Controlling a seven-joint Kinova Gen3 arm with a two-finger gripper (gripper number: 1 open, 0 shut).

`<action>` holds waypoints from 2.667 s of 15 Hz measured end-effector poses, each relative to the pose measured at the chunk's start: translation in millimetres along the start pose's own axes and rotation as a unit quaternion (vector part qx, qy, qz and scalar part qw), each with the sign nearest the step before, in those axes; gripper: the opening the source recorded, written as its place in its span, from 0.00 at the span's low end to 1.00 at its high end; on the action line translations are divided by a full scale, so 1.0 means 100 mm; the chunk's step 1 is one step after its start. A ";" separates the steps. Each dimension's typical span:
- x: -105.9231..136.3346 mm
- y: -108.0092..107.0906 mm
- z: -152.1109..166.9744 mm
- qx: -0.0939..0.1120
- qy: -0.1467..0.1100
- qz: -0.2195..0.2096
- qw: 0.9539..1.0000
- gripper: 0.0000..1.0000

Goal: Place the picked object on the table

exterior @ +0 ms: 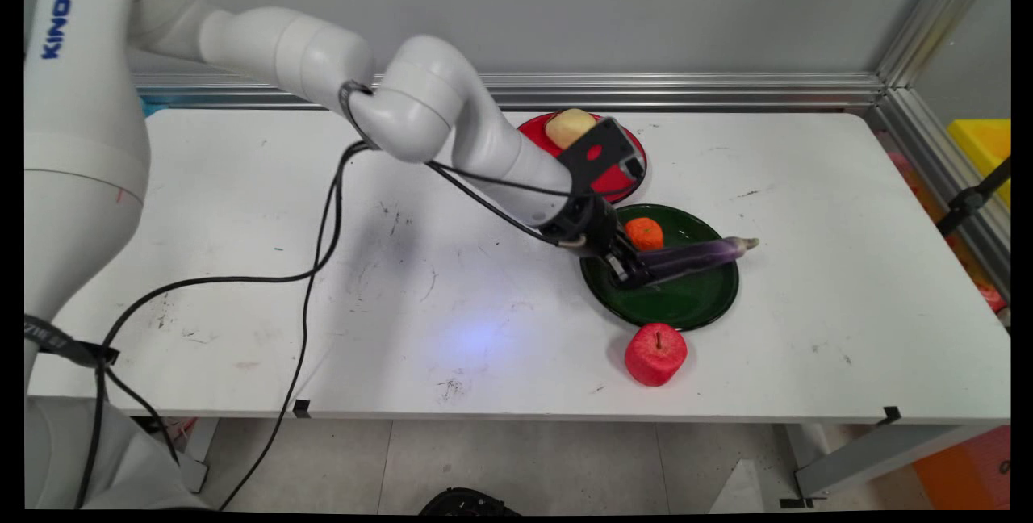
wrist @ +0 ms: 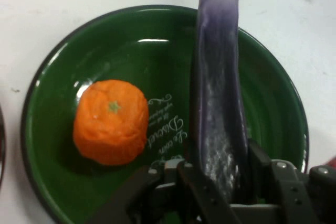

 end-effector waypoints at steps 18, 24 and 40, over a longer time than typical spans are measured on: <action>-0.79 -0.89 -0.91 0.021 -0.074 0.063 0.995 0.00; -0.98 -1.12 -0.98 0.033 -0.089 0.073 0.993 0.00; -1.11 -1.42 -0.93 0.045 -0.092 0.084 0.991 1.00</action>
